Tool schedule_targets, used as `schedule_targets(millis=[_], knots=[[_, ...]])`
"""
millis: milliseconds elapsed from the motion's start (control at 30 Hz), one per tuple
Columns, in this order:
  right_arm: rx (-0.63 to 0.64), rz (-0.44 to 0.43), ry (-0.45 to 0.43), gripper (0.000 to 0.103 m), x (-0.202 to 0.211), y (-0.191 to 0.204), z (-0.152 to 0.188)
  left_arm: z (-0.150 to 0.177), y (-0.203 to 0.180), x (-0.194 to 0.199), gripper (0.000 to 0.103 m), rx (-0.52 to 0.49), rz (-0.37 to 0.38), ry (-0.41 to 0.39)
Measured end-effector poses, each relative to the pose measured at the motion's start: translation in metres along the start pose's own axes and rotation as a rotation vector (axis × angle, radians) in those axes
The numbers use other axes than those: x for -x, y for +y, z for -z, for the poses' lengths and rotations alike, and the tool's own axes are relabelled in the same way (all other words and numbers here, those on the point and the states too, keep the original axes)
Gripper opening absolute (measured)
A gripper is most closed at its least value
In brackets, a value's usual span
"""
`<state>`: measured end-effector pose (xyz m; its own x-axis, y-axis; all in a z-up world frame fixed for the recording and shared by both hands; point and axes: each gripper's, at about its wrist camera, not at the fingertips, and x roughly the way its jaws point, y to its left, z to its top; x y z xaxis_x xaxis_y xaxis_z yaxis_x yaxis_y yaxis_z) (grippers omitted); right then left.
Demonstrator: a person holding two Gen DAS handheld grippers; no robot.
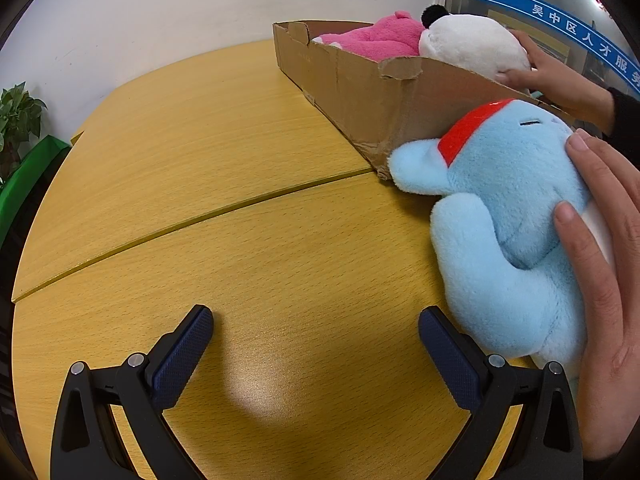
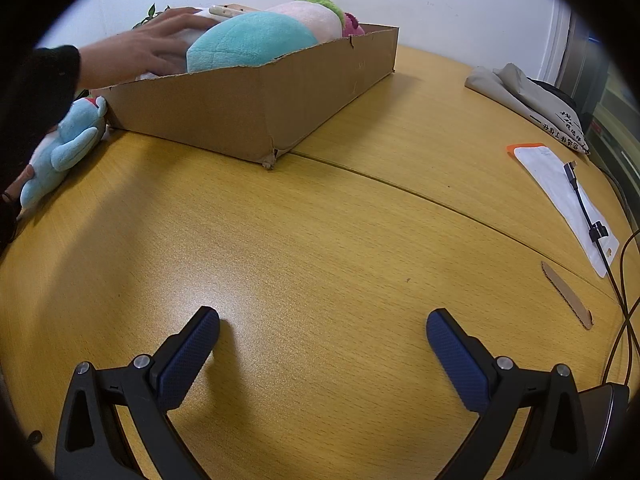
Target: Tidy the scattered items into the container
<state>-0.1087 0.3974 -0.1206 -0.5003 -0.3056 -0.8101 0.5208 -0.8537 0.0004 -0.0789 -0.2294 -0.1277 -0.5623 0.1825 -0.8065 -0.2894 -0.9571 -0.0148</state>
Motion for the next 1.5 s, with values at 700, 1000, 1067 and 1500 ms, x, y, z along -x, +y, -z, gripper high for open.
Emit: schedule_targets(millis=[700, 1000, 1067, 1500], knots=[[0.001, 0.000, 0.000, 0.103, -0.0001, 0.0003, 0.0002, 0.0000, 0.0000, 0.0000, 0.103, -0.002, 0.001, -0.001], [0.001, 0.000, 0.000, 0.103, 0.0000, 0.0004, 0.0004, 0.0012, 0.0002, 0.0008, 0.103, -0.003, 0.001, -0.001], [0.001, 0.000, 0.000, 0.103, -0.0001, 0.0004, 0.0004, 0.0015, 0.0000, 0.0022, 0.103, -0.003, 0.001, 0.000], [0.001, -0.001, 0.000, 0.103, -0.0002, 0.0004, 0.0003, 0.0038, -0.0017, 0.0091, 0.103, -0.003, 0.001, 0.001]])
